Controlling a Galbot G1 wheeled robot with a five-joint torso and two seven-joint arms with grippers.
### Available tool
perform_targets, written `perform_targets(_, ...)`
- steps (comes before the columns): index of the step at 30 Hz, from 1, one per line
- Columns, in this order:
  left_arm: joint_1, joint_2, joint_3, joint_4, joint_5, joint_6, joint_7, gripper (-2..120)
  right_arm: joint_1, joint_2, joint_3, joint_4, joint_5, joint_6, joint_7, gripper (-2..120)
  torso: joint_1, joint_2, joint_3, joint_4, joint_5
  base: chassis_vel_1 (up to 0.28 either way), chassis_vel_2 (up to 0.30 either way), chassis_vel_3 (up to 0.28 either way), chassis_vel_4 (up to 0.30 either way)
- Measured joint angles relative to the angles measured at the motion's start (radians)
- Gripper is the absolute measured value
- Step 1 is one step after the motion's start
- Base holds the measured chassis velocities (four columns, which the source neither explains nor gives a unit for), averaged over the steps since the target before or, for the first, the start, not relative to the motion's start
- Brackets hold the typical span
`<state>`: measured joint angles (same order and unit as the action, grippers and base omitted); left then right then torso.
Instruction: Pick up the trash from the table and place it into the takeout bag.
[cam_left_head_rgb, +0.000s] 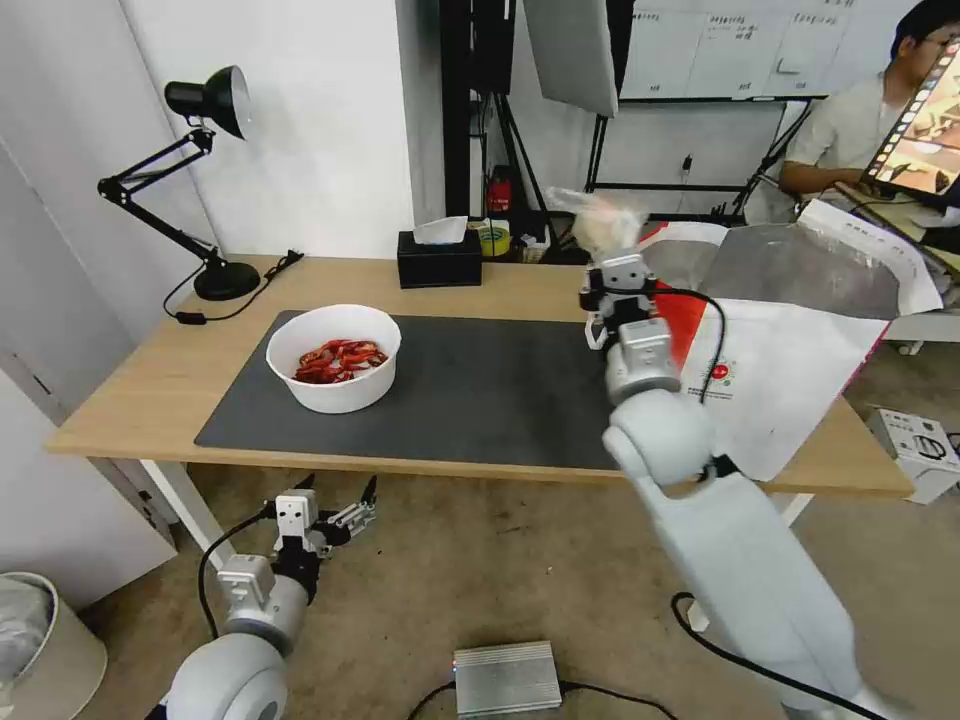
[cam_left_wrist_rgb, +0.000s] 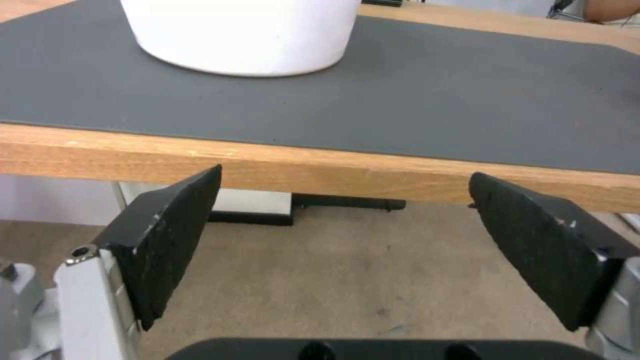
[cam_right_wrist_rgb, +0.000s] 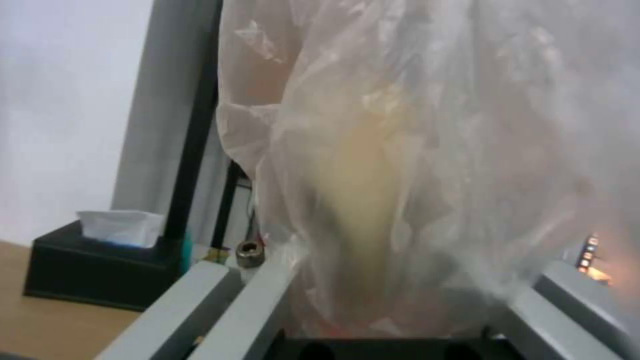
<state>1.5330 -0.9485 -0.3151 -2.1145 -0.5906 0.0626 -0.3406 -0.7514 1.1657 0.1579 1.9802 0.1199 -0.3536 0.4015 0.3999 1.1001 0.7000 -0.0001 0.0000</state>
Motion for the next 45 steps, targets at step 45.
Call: perform_targets(45,0.018,-0.02,-0.006,-0.01,0.019,0.0,0.001,100,-0.073,-0.013,0.118,0.085,0.25,-0.079,0.179,6,0.0,0.0,0.0,0.0001,0.0,0.0,0.0,0.0,0.0)
